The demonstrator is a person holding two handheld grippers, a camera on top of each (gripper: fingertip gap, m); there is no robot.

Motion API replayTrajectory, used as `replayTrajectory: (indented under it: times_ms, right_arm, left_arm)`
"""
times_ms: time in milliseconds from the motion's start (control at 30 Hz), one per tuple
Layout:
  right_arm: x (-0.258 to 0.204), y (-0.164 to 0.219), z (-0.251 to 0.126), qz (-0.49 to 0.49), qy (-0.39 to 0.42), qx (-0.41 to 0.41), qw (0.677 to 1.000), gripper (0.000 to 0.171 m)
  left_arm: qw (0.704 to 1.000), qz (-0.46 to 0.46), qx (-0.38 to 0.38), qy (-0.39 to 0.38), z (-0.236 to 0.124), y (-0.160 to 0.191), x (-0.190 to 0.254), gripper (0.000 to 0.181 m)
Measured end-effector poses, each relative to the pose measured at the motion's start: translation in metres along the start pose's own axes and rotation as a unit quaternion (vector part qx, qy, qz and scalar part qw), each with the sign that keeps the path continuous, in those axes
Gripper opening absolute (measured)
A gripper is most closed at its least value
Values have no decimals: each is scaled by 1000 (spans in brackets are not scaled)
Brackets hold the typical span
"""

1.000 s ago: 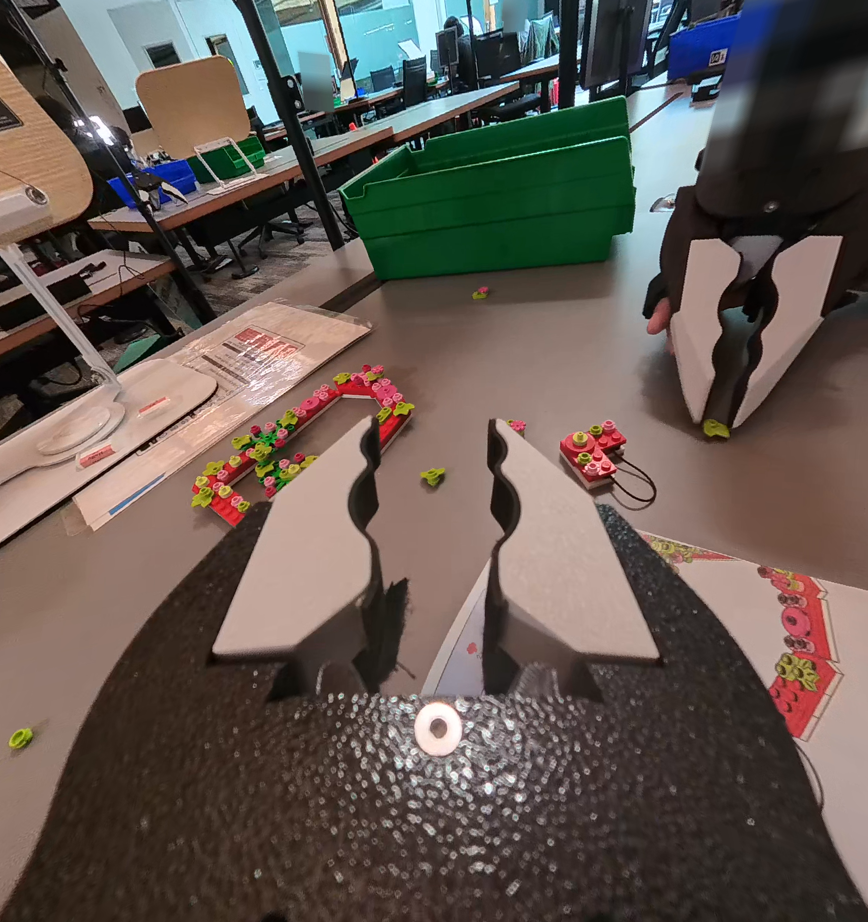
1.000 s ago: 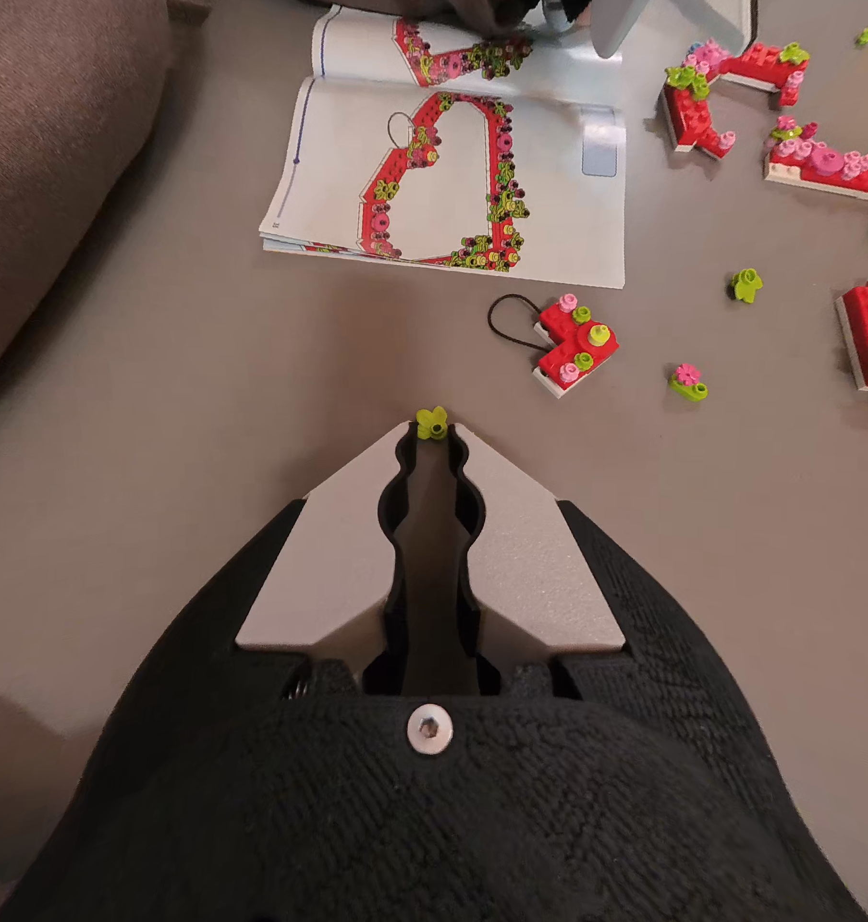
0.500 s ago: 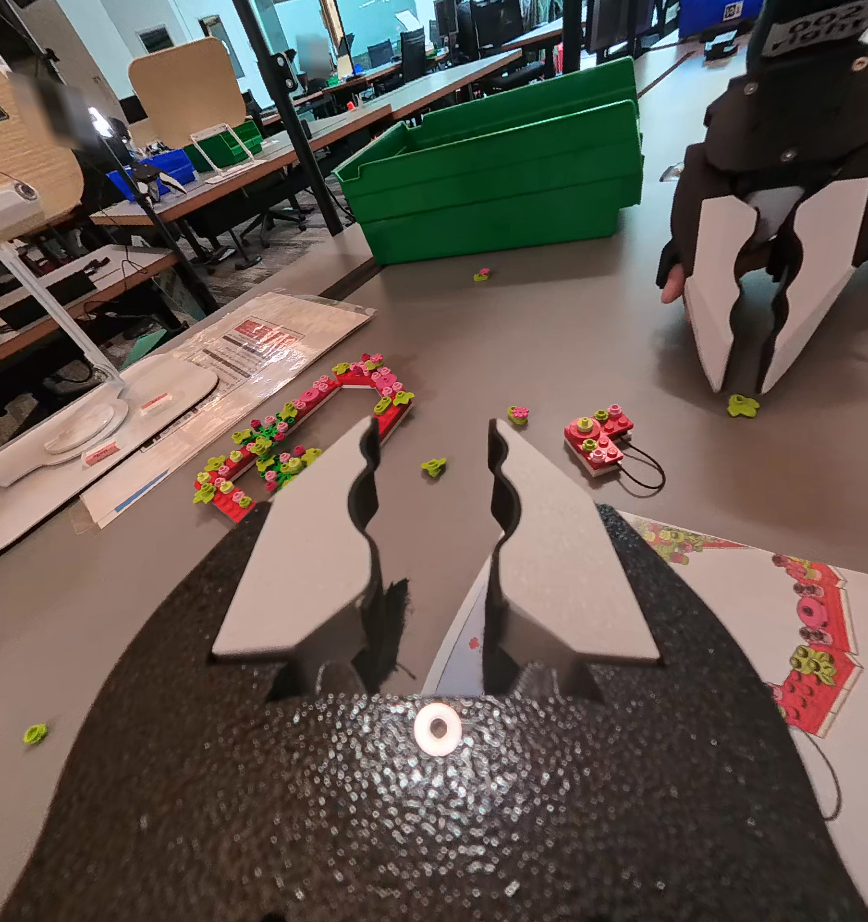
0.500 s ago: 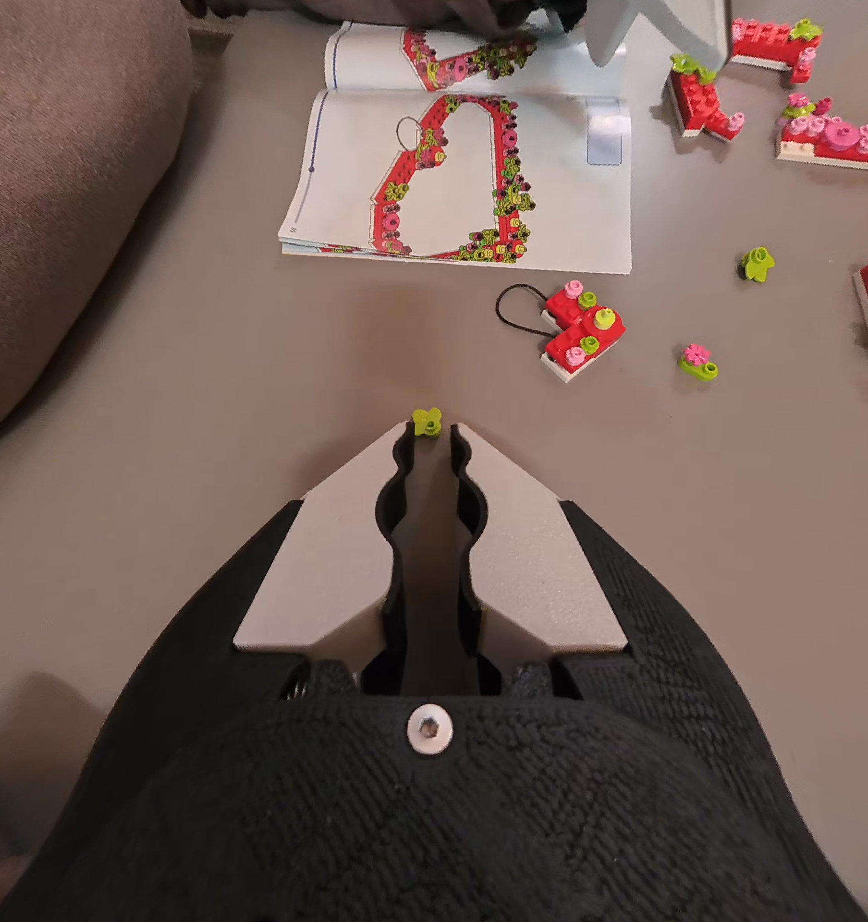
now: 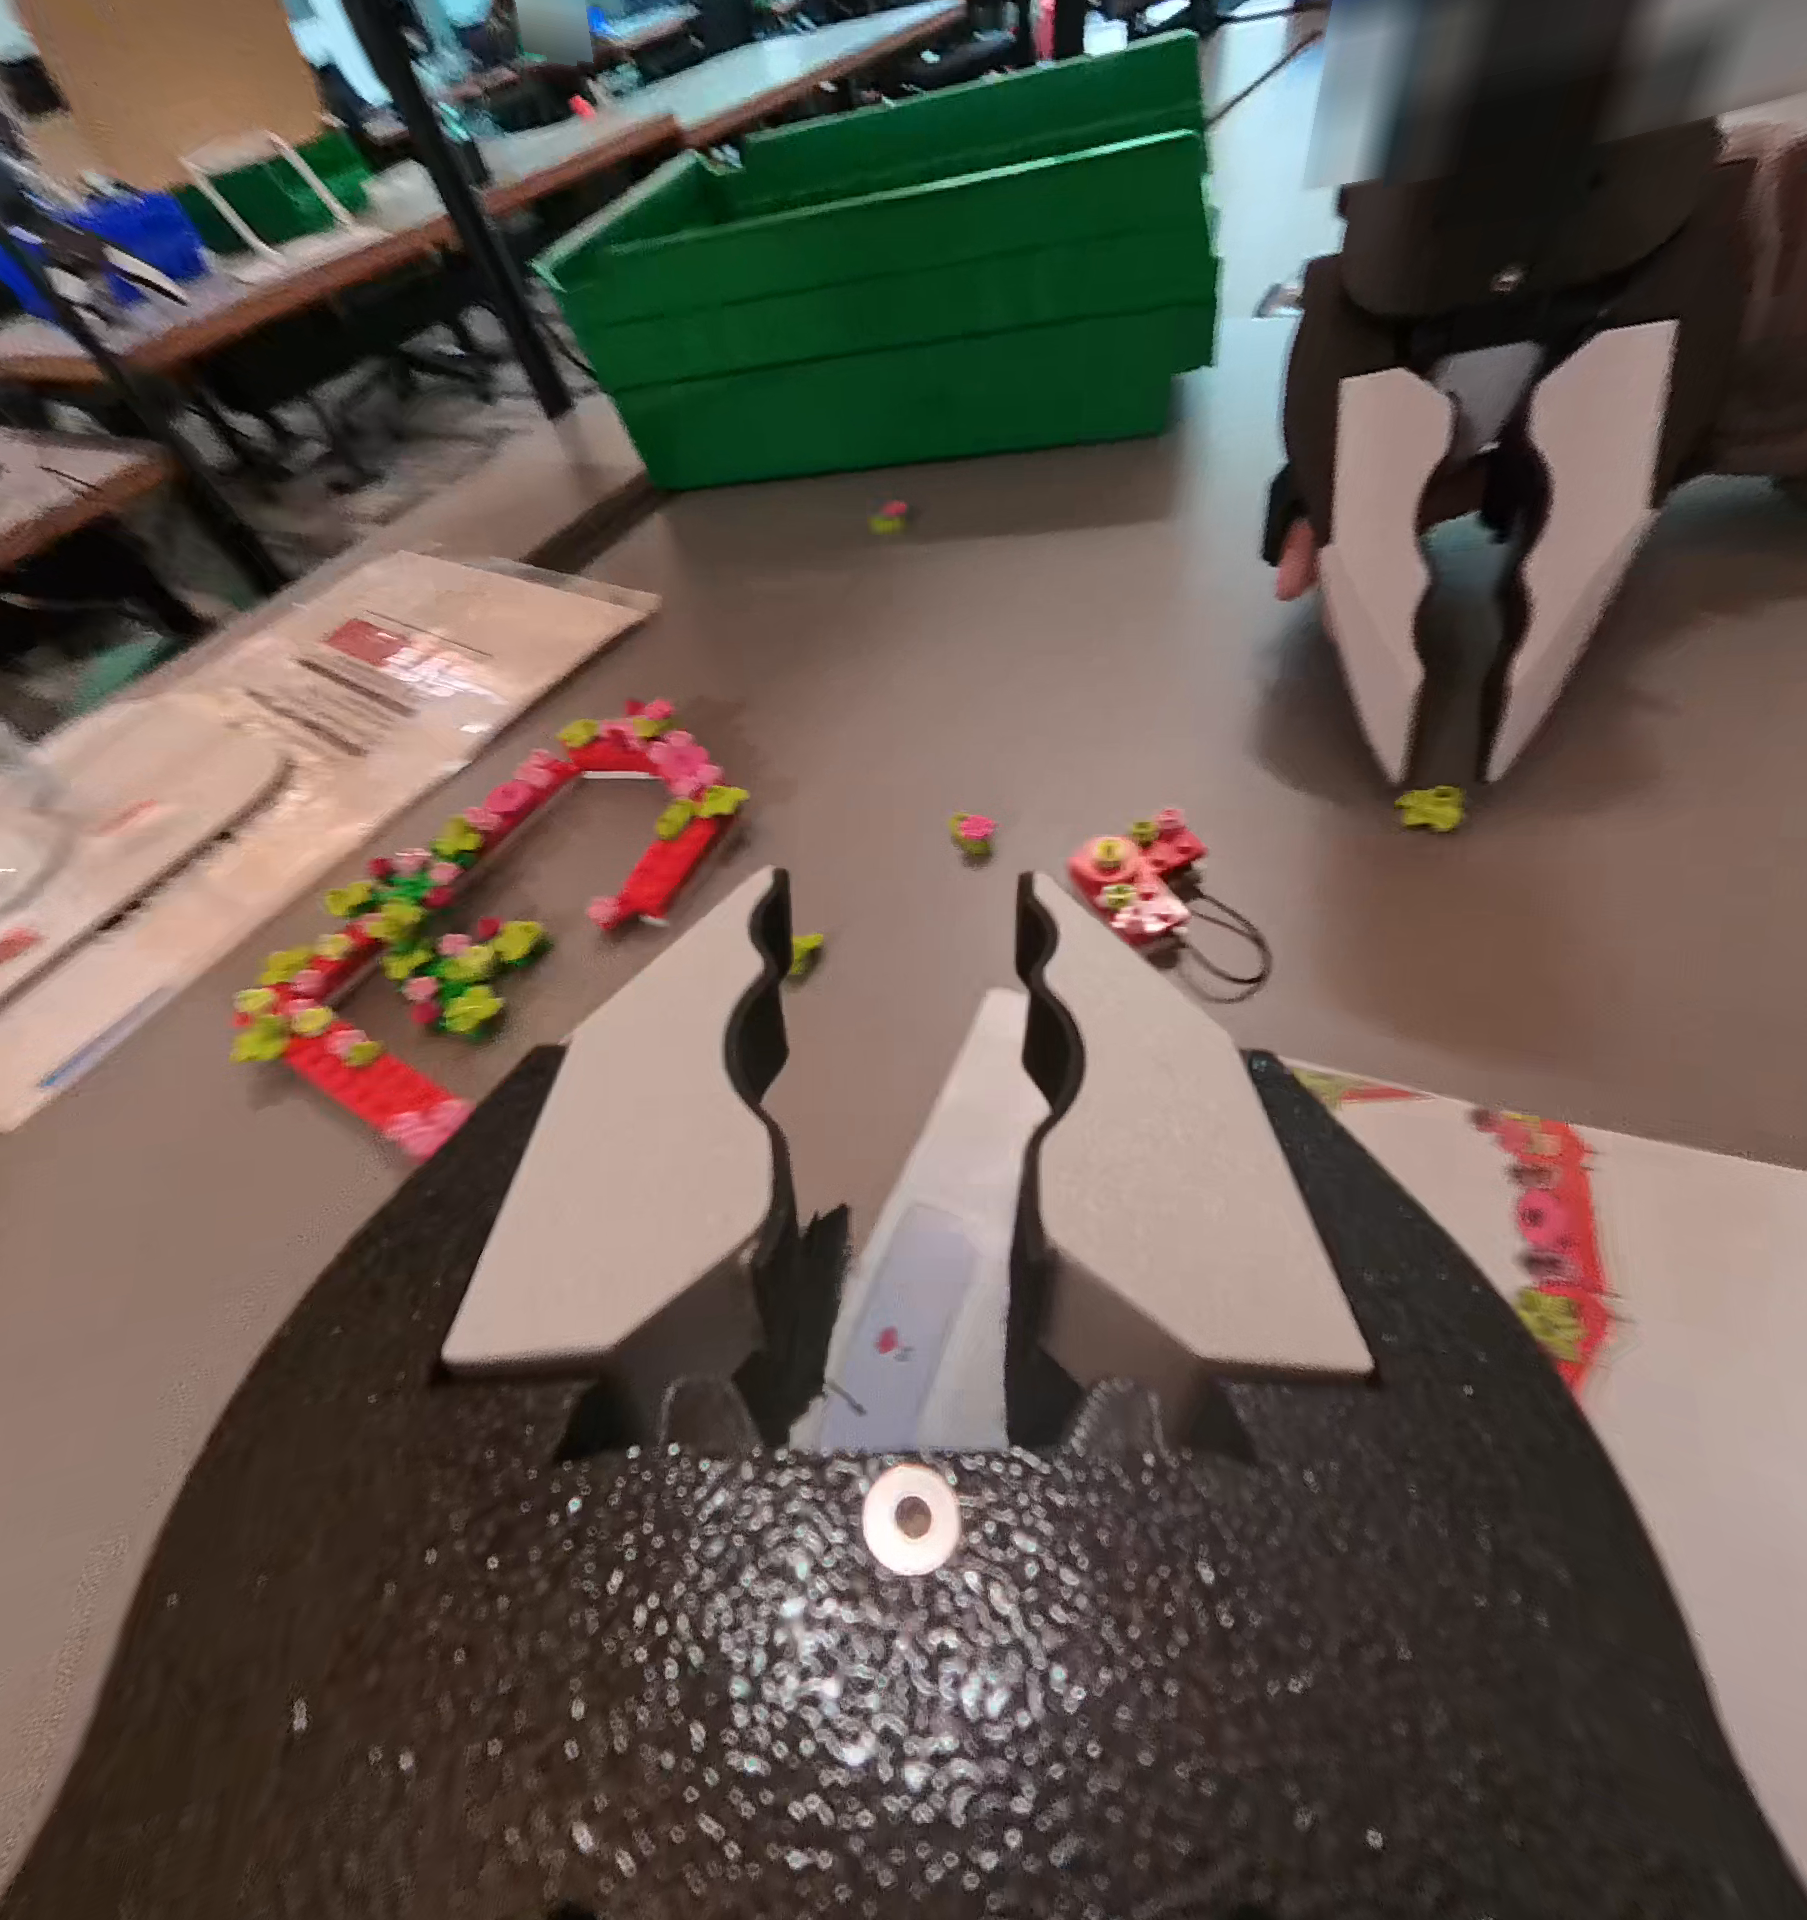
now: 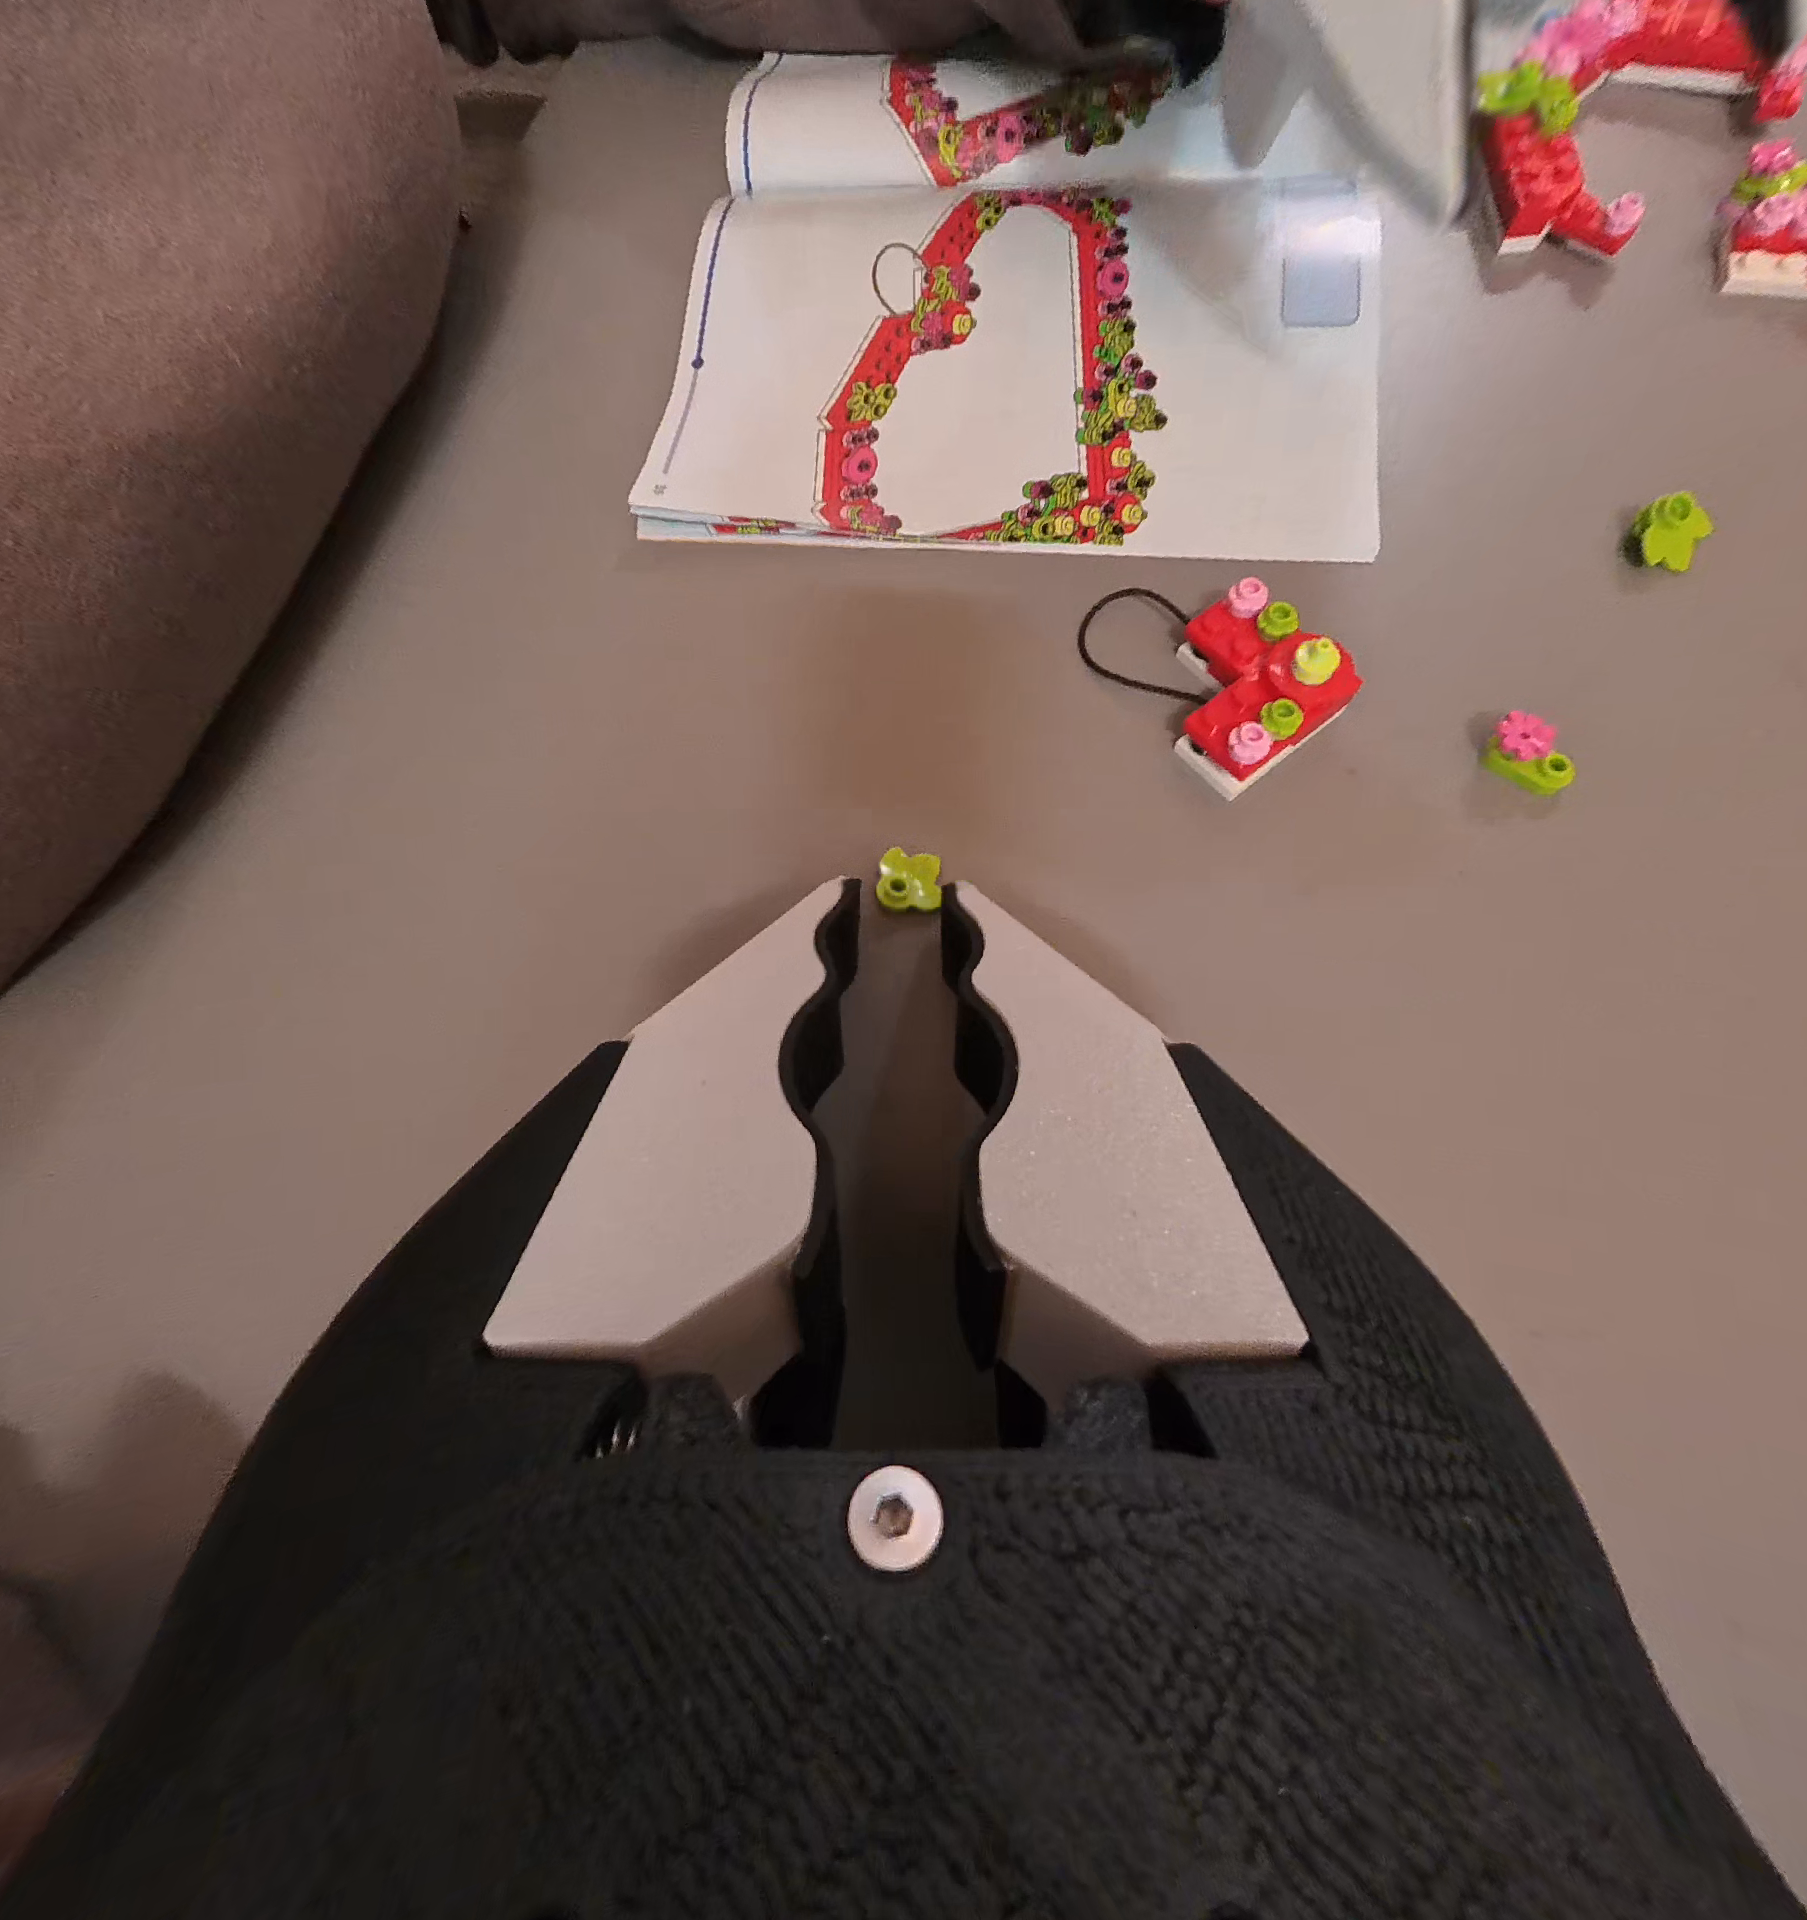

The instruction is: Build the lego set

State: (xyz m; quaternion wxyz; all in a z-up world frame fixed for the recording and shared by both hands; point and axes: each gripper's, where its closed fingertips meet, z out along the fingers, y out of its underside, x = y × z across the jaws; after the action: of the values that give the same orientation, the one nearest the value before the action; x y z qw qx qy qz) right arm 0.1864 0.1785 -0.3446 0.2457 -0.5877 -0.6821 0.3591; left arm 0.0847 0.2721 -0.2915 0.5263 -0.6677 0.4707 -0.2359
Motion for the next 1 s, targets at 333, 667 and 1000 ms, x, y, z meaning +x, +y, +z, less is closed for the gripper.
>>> replayTrajectory:
  times_ms: [333, 667, 1000]
  right_arm:
    - [4, -2, -1, -13, 22, -9, 1000, 15]
    - [7, -3, -5, -27, 48, -17, 998, 21]
    - [11, -7, -4, -38, 138, 26, 989, 25]
  left_arm:
    - [989, -14, -123, 84, 28, 19, 66, 44]
    - [987, -29, -146, 54, 40, 26, 63, 42]
    - [986, -35, -153, 59, 46, 32, 56, 36]
